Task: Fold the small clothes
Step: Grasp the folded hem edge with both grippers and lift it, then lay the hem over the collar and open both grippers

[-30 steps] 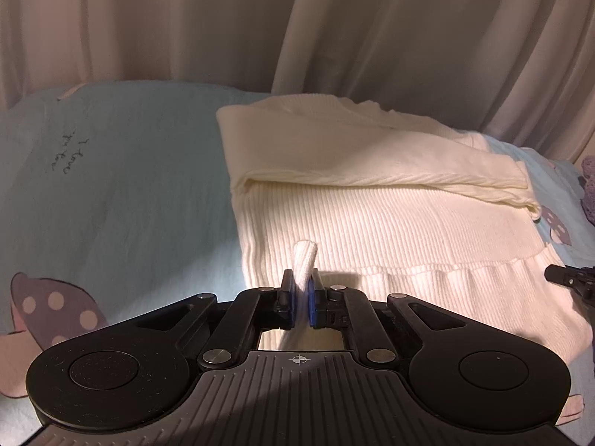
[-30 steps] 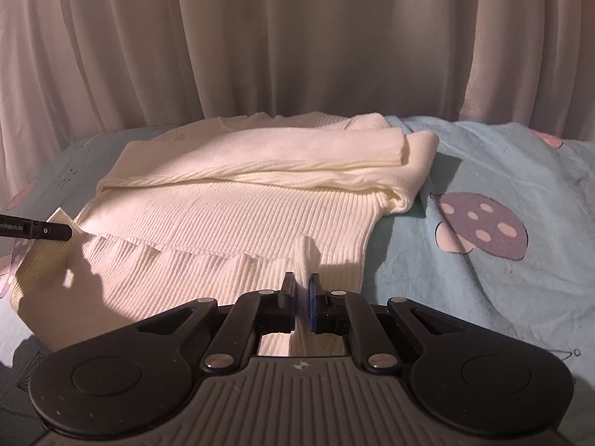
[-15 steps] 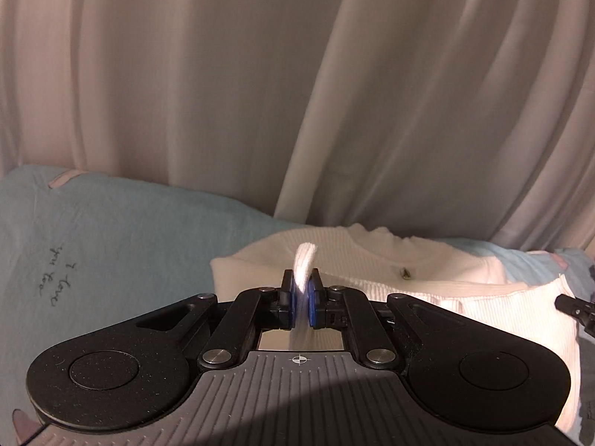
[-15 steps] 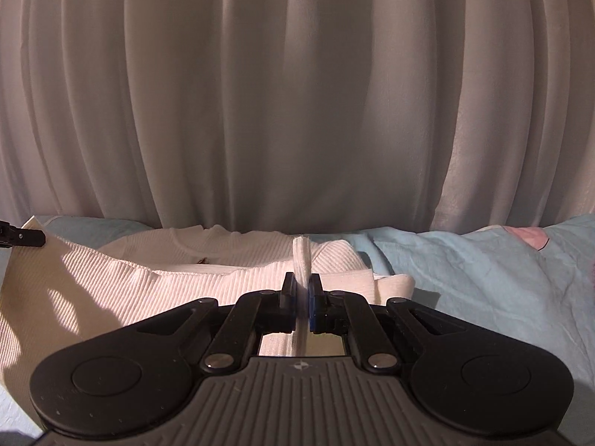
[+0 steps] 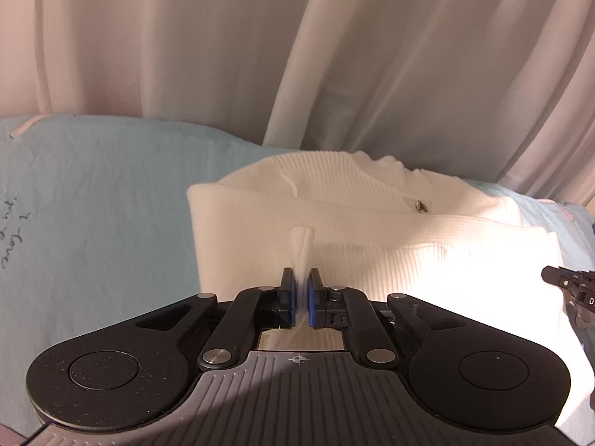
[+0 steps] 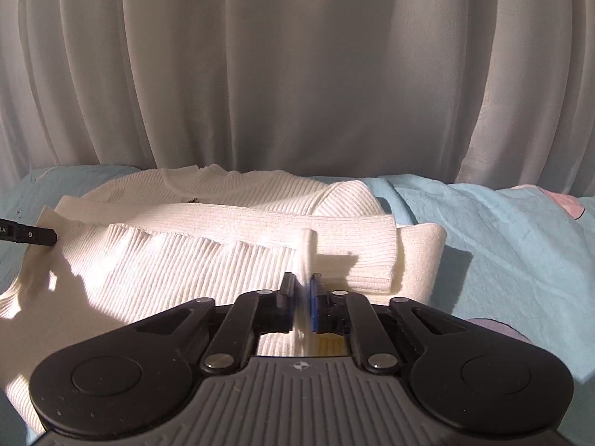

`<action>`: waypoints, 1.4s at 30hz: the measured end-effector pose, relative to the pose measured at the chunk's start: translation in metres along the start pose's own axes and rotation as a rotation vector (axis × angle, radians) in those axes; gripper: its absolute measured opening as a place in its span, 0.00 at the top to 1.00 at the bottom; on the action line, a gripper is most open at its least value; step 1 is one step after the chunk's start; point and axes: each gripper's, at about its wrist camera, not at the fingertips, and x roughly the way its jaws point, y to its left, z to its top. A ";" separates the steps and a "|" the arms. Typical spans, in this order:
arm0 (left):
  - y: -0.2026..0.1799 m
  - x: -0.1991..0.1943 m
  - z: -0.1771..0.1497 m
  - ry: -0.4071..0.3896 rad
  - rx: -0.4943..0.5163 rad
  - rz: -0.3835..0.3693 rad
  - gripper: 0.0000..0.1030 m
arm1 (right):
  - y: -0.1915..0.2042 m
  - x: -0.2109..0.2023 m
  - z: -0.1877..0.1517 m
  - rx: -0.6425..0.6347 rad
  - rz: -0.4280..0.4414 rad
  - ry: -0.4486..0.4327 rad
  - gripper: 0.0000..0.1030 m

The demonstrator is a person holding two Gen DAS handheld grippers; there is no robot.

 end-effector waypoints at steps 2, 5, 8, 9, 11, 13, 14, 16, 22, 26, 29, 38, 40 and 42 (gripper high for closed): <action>-0.003 -0.010 0.008 -0.028 0.005 0.008 0.93 | 0.003 -0.009 0.011 -0.021 -0.015 -0.056 0.95; -0.007 -0.027 0.035 -0.102 0.007 0.006 0.93 | 0.005 -0.014 0.037 -0.021 -0.033 -0.136 0.95; -0.012 -0.029 0.066 -0.172 0.000 0.042 0.93 | 0.006 -0.001 0.067 -0.025 -0.091 -0.179 0.95; -0.013 -0.026 0.075 -0.193 -0.005 0.060 0.93 | 0.007 0.005 0.073 -0.026 -0.108 -0.185 0.95; -0.015 -0.015 0.090 -0.224 -0.024 0.104 0.93 | 0.007 0.024 0.086 -0.021 -0.153 -0.191 0.95; -0.017 0.001 0.101 -0.232 -0.045 0.152 0.93 | 0.008 0.040 0.091 -0.020 -0.181 -0.186 0.95; -0.018 0.011 0.105 -0.229 -0.048 0.171 0.93 | 0.010 0.048 0.093 -0.026 -0.198 -0.182 0.95; -0.020 0.027 0.108 -0.207 -0.052 0.197 0.93 | 0.013 0.062 0.092 -0.041 -0.222 -0.168 0.95; -0.027 0.051 0.106 -0.203 -0.010 0.262 0.93 | 0.009 0.082 0.093 -0.027 -0.254 -0.143 0.95; -0.023 0.062 0.102 -0.217 -0.034 0.308 0.90 | 0.005 0.096 0.087 0.004 -0.298 -0.117 0.95; -0.021 0.062 0.091 -0.229 -0.003 0.349 0.87 | 0.005 0.088 0.081 0.082 -0.274 -0.141 0.94; -0.055 0.094 0.063 -0.175 0.064 0.100 0.52 | 0.074 0.127 0.058 0.103 0.156 -0.012 0.90; -0.055 0.108 0.059 -0.139 0.093 0.178 0.51 | 0.056 0.128 0.061 0.147 0.103 -0.018 0.91; -0.048 0.104 0.057 -0.160 0.068 0.164 0.52 | 0.029 0.126 0.059 0.164 0.032 -0.024 1.00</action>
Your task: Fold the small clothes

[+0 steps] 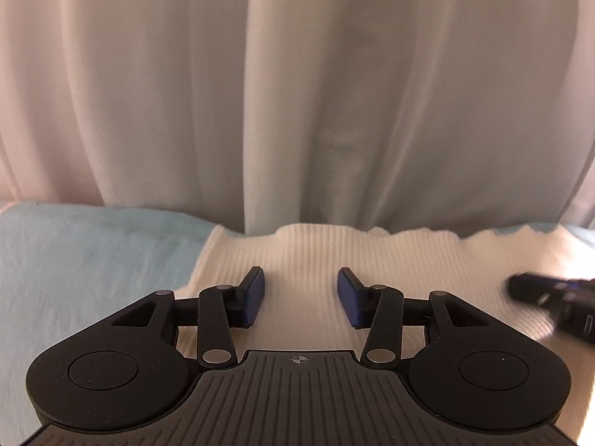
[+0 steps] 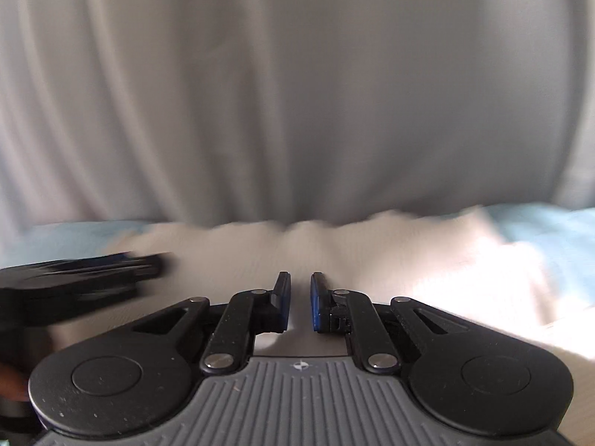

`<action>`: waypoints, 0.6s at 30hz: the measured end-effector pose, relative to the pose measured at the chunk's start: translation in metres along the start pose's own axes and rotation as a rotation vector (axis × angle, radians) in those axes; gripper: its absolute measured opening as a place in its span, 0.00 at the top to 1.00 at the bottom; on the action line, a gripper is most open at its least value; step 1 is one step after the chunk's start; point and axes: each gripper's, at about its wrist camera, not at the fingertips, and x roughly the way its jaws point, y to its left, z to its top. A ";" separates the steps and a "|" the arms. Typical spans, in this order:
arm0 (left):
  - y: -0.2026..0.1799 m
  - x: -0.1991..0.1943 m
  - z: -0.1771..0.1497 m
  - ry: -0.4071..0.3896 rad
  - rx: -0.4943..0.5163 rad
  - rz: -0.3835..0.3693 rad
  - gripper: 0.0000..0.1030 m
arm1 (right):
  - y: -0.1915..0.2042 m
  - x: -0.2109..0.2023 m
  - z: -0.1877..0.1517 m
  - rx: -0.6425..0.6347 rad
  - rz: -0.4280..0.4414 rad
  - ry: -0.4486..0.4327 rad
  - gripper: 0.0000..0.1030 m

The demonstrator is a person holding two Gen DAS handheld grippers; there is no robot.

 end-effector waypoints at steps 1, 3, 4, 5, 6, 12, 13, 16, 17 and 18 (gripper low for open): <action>0.004 0.000 0.000 0.001 -0.012 -0.004 0.52 | -0.021 -0.003 0.001 0.065 0.031 -0.007 1.00; 0.006 -0.002 -0.002 -0.003 -0.016 -0.003 0.52 | -0.041 -0.010 0.001 0.100 -0.039 -0.024 1.00; 0.006 0.002 -0.002 -0.002 -0.019 -0.006 0.52 | -0.052 -0.013 0.001 0.135 -0.048 -0.035 1.00; 0.007 0.001 -0.002 -0.003 -0.026 -0.007 0.52 | -0.068 -0.009 0.004 0.187 -0.029 -0.040 1.00; 0.008 -0.001 -0.005 -0.004 -0.033 -0.007 0.52 | -0.069 -0.011 0.003 0.186 -0.055 -0.050 1.00; 0.012 -0.007 -0.004 -0.005 -0.011 0.015 0.54 | -0.037 -0.025 -0.001 0.034 -0.196 -0.055 1.00; 0.014 -0.010 -0.006 -0.008 -0.004 0.024 0.55 | -0.032 -0.029 0.002 0.011 -0.183 -0.065 1.00; 0.031 -0.017 -0.012 -0.010 -0.045 0.067 0.59 | -0.027 -0.060 -0.015 -0.056 -0.140 -0.053 0.99; 0.039 -0.022 -0.014 -0.013 -0.079 0.060 0.62 | -0.029 -0.065 -0.019 -0.083 -0.157 -0.047 0.99; 0.045 -0.026 -0.015 -0.017 -0.099 0.061 0.63 | -0.030 -0.071 -0.025 -0.113 -0.188 -0.051 0.99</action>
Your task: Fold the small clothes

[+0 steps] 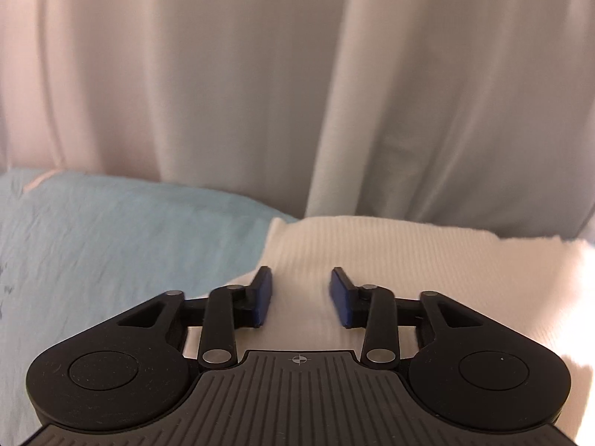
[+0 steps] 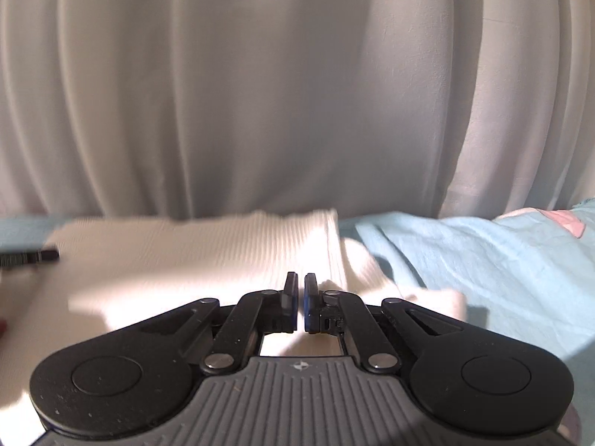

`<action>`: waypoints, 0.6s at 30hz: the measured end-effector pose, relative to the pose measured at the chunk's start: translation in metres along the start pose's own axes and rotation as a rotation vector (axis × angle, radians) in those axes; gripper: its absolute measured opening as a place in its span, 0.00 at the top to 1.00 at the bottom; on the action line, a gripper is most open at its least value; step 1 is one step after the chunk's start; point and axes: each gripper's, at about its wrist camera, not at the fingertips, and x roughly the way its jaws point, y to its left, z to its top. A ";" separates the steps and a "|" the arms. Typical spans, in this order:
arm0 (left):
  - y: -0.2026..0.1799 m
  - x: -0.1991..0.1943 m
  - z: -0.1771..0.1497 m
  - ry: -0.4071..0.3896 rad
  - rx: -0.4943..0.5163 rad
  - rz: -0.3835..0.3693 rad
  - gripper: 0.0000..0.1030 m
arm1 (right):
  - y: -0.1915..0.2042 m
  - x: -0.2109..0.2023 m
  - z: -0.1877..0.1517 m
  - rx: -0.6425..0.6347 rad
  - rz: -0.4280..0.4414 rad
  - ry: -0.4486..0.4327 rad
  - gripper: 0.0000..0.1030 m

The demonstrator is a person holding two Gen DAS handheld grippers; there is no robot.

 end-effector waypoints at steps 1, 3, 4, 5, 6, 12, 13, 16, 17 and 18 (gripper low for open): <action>0.003 -0.003 -0.001 0.002 0.004 0.048 0.59 | -0.002 -0.005 -0.005 -0.040 -0.050 -0.001 0.99; 0.012 -0.010 -0.004 0.004 0.005 0.100 0.57 | -0.007 -0.013 -0.012 -0.057 -0.186 0.019 0.96; 0.020 -0.015 -0.004 0.012 -0.020 0.081 0.57 | -0.014 -0.017 -0.015 -0.023 -0.235 0.044 0.96; 0.027 -0.025 -0.004 0.004 -0.041 0.066 0.57 | -0.024 -0.024 -0.017 0.039 -0.228 0.047 0.96; 0.034 -0.034 -0.006 -0.011 -0.052 0.065 0.54 | -0.029 -0.033 -0.019 0.088 -0.202 0.047 0.96; 0.078 -0.079 -0.022 0.082 -0.191 -0.101 0.45 | 0.001 -0.073 -0.029 0.116 -0.045 0.024 0.96; 0.083 -0.082 -0.026 0.102 -0.221 -0.153 0.40 | 0.011 -0.078 -0.029 0.112 -0.005 0.021 0.96; 0.089 -0.084 -0.034 0.164 -0.272 -0.270 0.37 | 0.040 -0.071 -0.025 0.081 0.103 0.019 0.95; 0.089 -0.082 -0.036 0.181 -0.287 -0.289 0.37 | 0.050 -0.070 -0.025 0.067 0.129 0.021 0.95; 0.090 -0.079 -0.038 0.199 -0.307 -0.306 0.39 | 0.057 -0.069 -0.025 0.058 0.146 0.025 0.95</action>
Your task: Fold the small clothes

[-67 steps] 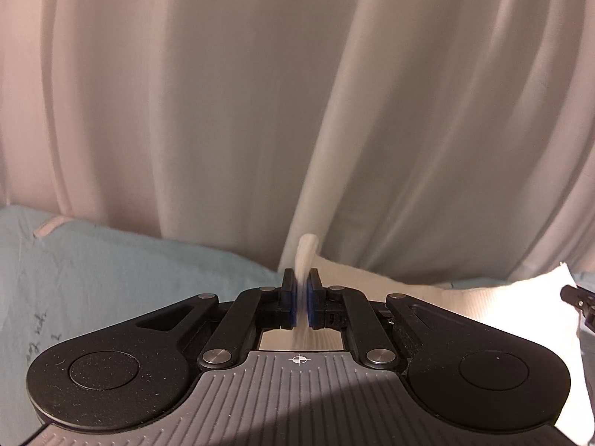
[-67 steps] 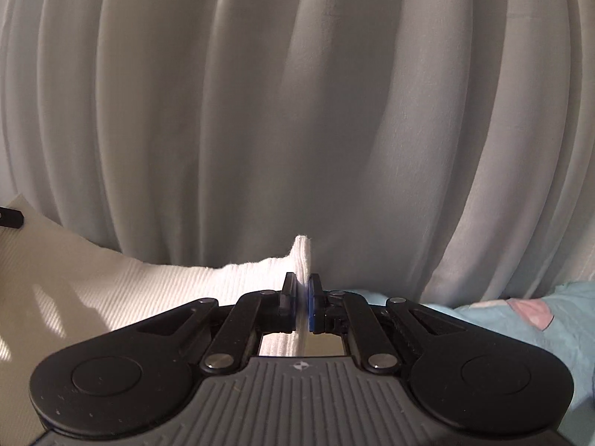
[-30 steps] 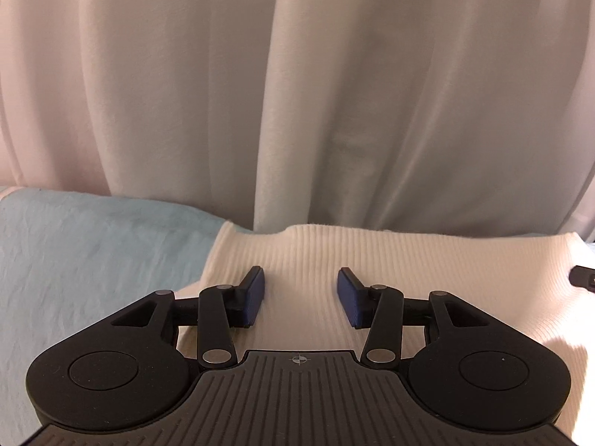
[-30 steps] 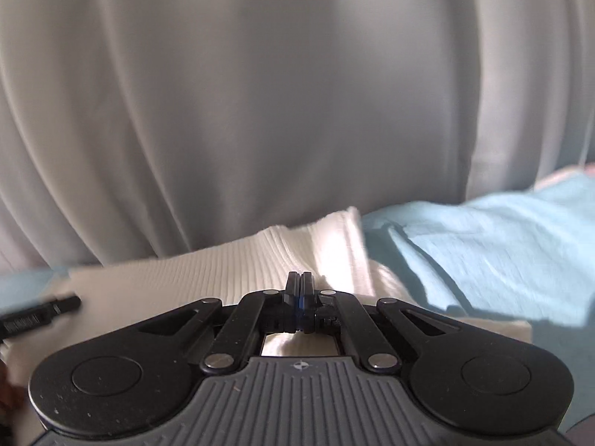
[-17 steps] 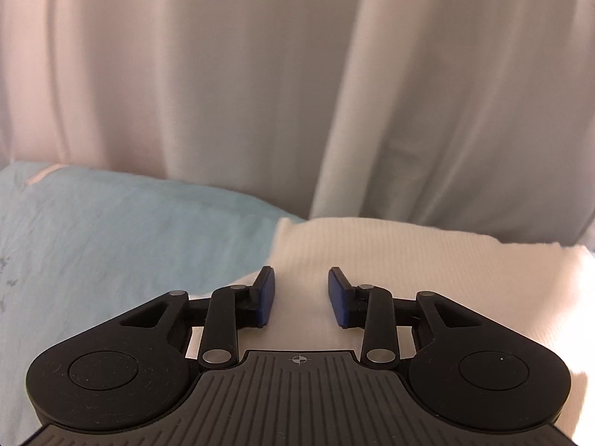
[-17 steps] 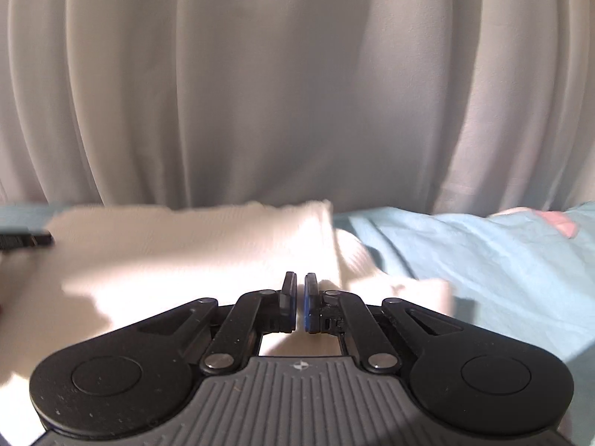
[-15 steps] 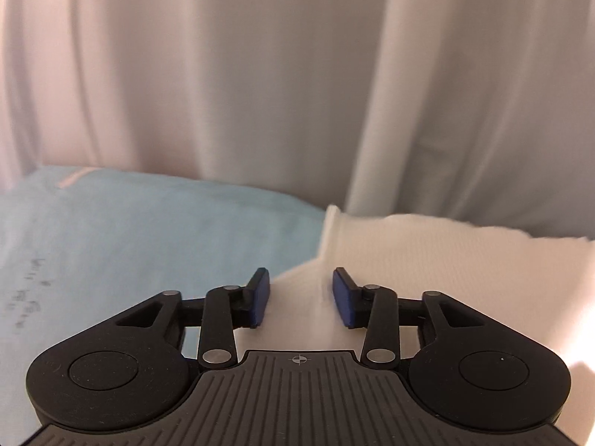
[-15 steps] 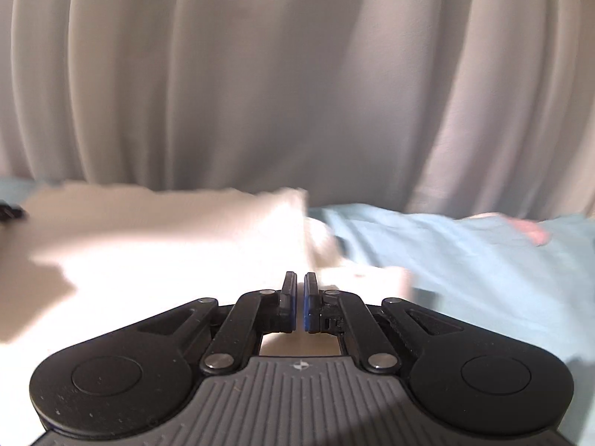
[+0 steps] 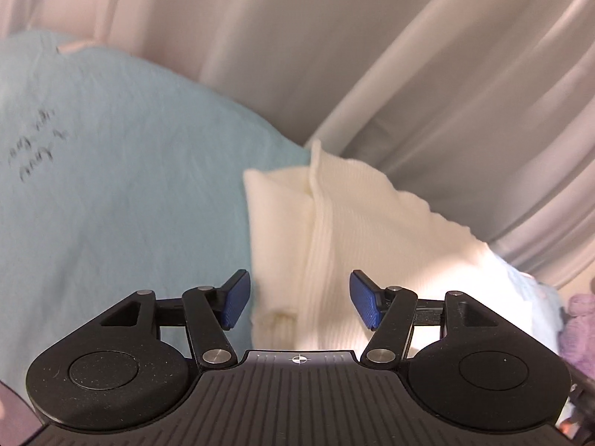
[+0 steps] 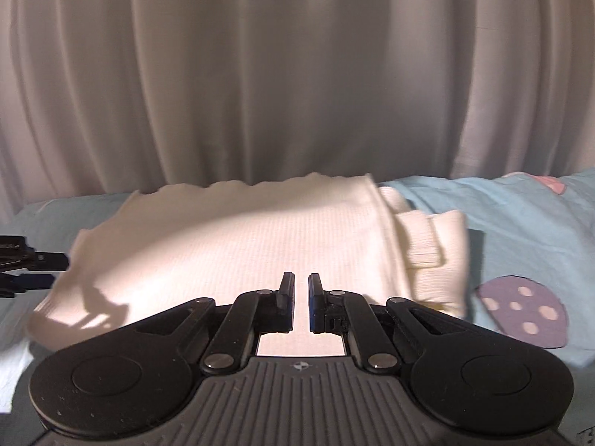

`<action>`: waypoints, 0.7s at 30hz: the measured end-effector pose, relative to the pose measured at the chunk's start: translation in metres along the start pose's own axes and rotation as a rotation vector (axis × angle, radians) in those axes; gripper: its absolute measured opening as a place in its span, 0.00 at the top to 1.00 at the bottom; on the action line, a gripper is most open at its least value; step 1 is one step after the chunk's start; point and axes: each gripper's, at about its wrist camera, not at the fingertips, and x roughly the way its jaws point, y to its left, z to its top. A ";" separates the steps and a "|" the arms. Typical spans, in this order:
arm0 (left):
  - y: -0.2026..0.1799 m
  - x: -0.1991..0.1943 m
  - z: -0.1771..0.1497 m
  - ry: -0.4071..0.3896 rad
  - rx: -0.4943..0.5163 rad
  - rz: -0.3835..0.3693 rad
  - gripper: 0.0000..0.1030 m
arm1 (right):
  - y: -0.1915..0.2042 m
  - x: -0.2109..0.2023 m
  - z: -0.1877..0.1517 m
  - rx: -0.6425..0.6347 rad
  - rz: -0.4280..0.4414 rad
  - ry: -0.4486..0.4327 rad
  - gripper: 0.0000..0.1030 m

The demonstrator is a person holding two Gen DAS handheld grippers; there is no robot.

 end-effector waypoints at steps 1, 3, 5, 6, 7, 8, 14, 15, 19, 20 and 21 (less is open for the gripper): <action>0.002 0.003 0.000 0.018 -0.026 -0.013 0.39 | 0.010 0.000 0.000 -0.008 0.018 0.009 0.95; 0.003 0.005 -0.002 0.022 -0.067 -0.022 0.41 | 0.022 0.007 -0.002 -0.015 0.049 0.026 0.95; 0.008 0.007 -0.001 0.026 -0.112 -0.038 0.48 | 0.038 0.008 -0.006 -0.029 0.092 0.038 0.95; 0.011 0.008 -0.001 0.029 -0.138 -0.050 0.52 | 0.048 0.007 -0.008 -0.042 0.113 0.038 0.95; 0.015 0.010 -0.001 0.035 -0.162 -0.061 0.61 | 0.056 0.009 -0.009 -0.056 0.129 0.042 0.95; 0.020 0.011 -0.001 0.042 -0.185 -0.065 0.63 | 0.063 0.011 -0.011 -0.065 0.141 0.048 0.95; 0.022 0.013 -0.002 0.048 -0.197 -0.089 0.72 | 0.093 0.021 -0.024 -0.126 0.163 0.091 0.95; 0.022 0.014 -0.002 0.048 -0.200 -0.088 0.68 | 0.093 0.021 -0.022 -0.125 0.166 0.095 0.95; 0.025 0.018 -0.003 0.034 -0.240 -0.099 0.63 | 0.083 0.019 -0.019 -0.083 0.165 0.094 0.95; 0.025 0.018 -0.003 0.031 -0.238 -0.095 0.66 | 0.081 0.020 -0.020 -0.087 0.151 0.102 0.95; 0.024 0.018 -0.003 0.029 -0.229 -0.084 0.68 | 0.079 0.017 -0.021 -0.087 0.141 0.102 0.95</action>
